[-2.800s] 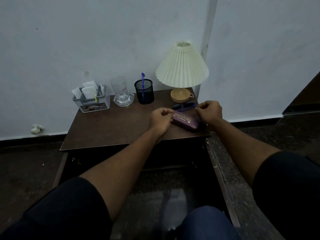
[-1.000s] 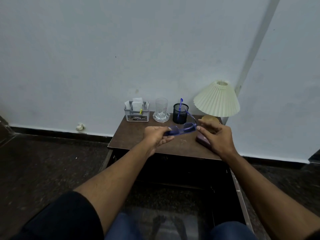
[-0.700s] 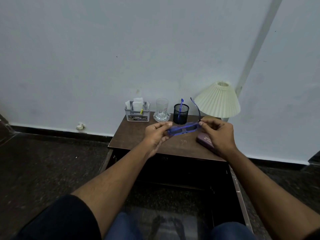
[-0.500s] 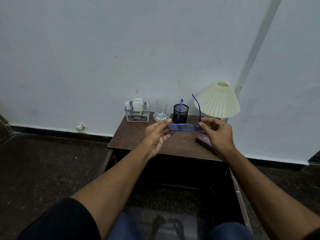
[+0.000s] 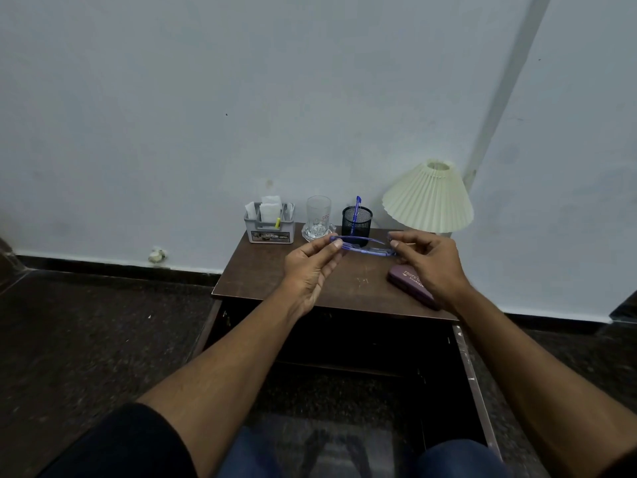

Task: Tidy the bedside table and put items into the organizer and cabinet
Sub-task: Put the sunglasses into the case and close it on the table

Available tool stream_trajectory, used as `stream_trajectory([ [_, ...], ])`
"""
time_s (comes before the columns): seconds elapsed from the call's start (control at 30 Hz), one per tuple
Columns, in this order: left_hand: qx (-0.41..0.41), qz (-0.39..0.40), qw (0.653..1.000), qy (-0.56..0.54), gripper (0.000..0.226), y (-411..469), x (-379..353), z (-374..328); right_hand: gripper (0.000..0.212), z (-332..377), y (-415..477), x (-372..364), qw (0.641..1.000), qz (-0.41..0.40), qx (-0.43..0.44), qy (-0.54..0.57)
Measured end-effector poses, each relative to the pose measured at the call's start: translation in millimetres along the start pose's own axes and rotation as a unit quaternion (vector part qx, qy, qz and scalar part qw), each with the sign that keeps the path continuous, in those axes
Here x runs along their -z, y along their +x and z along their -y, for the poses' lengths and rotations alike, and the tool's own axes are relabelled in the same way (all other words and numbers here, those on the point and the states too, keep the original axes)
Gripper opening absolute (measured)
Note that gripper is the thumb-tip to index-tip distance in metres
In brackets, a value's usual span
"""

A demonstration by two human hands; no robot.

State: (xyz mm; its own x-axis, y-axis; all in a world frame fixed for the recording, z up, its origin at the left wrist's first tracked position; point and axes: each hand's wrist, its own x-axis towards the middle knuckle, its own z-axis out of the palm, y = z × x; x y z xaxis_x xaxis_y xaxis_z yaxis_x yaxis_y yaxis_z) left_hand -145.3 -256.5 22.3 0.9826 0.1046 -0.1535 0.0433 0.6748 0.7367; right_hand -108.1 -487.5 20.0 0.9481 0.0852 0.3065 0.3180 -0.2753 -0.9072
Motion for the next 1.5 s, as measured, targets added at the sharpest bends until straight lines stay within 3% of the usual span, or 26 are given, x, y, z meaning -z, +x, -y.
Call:
stream_trajectory([
  [0.1, -0.001, -0.006, 1.0, 0.009, 0.018, 2.4, 3.1, -0.2, 0.015, 16.4, 3.0, 5.9, 0.993, 0.087, 0.025, -0.079],
  [0.27, 0.01, -0.018, 1.0, 0.008, 0.014, 0.4, 7.5, -1.4, 0.021, 44.3, 12.1, 11.6, 0.974, 0.158, 0.051, -0.155],
  [0.37, 0.014, -0.039, 0.999, -0.011, 0.013, -0.2, 3.4, 0.3, 0.019, 45.9, 11.4, 12.6, 0.98, 0.149, 0.037, -0.128],
  [0.47, 0.029, -0.044, 0.998, -0.026, 0.014, -1.6, -1.6, 2.8, 0.037, 39.3, 2.7, 11.1, 0.985, 0.132, 0.024, -0.112],
  [0.63, 0.059, -0.026, 0.998, -0.005, 0.009, -5.8, -4.6, 3.7, 0.024, 31.2, -13.5, 1.4, 0.99, 0.129, 0.043, -0.036],
  [0.8, 0.039, -0.038, 0.998, 0.036, 0.01, -5.8, -5.7, -1.0, 0.036, 26.4, -19.3, -7.7, 0.993, 0.075, -0.012, 0.086],
  [0.93, 0.03, -0.039, 0.996, 0.071, 0.026, -3.9, 0.3, -5.0, 0.026, 24.3, -22.1, -12.9, 0.988, 0.051, -0.026, 0.14],
  [1.13, 0.015, -0.059, 0.99, 0.129, 0.013, 8.2, 16.3, -4.5, 0.019, 14.6, -18.4, -27.4, 0.958, 0.035, -0.136, 0.251],
  [1.27, 0.003, -0.112, 0.972, 0.205, 0.009, 20.5, 33.2, 0.2, 0.019, -3.1, -6.3, -49.1, 0.955, 0.026, -0.178, 0.234],
  [1.37, 0.001, -0.159, 0.957, 0.243, 0.01, 31.0, 53.9, 3.1, 0.006, -19.6, 2.7, -72.9, 0.955, 0.002, -0.218, 0.202],
  [1.5, 0.011, -0.169, 0.942, 0.29, 0.011, 43.3, 83.4, 14.9, 0.006, -51.2, 10.8, -104.8, 0.957, -0.018, -0.234, 0.17],
])
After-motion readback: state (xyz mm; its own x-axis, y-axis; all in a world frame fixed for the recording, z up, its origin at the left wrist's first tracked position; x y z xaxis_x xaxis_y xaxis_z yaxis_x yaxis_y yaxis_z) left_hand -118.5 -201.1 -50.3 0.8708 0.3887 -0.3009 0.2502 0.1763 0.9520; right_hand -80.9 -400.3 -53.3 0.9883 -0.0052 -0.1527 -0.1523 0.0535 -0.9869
